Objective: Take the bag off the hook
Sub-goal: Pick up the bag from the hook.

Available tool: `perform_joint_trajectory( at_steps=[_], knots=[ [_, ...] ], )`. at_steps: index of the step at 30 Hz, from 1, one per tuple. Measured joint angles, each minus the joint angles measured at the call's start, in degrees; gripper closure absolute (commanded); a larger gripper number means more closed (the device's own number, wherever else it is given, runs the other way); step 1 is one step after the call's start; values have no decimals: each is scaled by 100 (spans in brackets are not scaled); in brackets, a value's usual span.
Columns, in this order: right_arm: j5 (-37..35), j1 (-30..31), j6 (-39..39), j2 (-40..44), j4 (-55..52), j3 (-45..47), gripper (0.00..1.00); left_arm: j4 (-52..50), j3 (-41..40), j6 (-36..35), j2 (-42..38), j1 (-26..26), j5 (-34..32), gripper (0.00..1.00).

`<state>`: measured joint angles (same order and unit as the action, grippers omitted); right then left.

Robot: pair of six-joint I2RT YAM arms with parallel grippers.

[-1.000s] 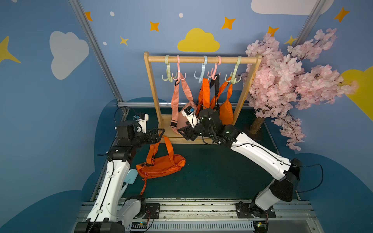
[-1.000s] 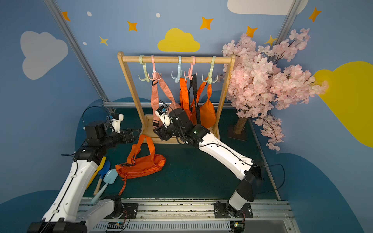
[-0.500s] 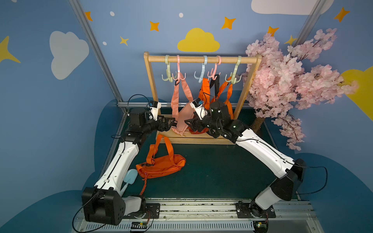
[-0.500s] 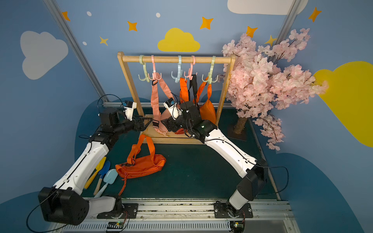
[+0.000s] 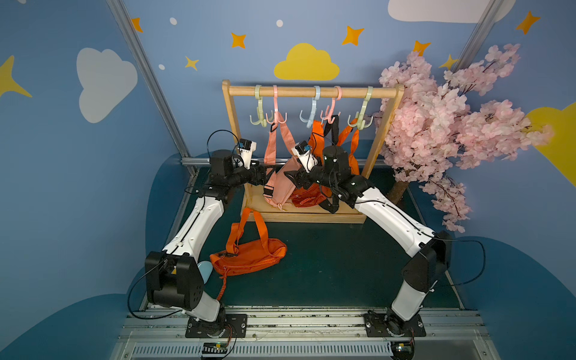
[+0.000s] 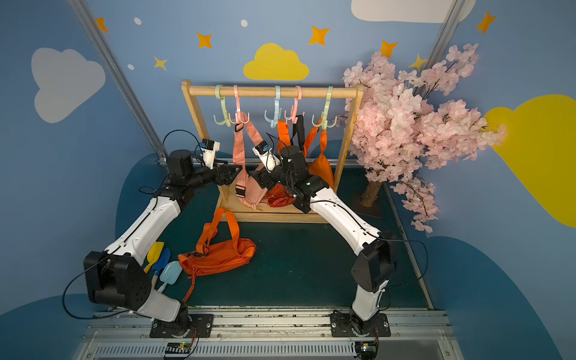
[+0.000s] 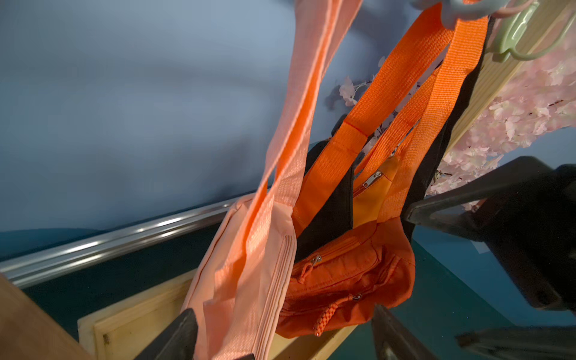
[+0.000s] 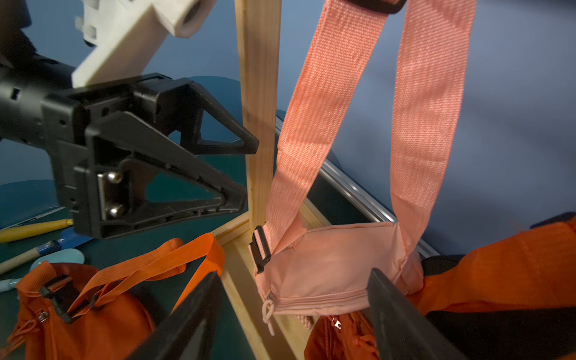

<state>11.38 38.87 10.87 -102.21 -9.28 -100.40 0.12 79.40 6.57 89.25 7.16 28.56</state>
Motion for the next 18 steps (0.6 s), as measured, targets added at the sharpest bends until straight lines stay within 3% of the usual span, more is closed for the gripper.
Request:
perform_joint_trajectory(
  at_steps=[10, 18],
  knots=[
    [4, -234, 120, -675, 684, -435, 27, 184, 603, -129, 616, 0, -20, 18],
    [9, -280, 57, -1119, 1169, -647, 29, 269, 673, -210, 675, 0, -111, 24]
  ],
)
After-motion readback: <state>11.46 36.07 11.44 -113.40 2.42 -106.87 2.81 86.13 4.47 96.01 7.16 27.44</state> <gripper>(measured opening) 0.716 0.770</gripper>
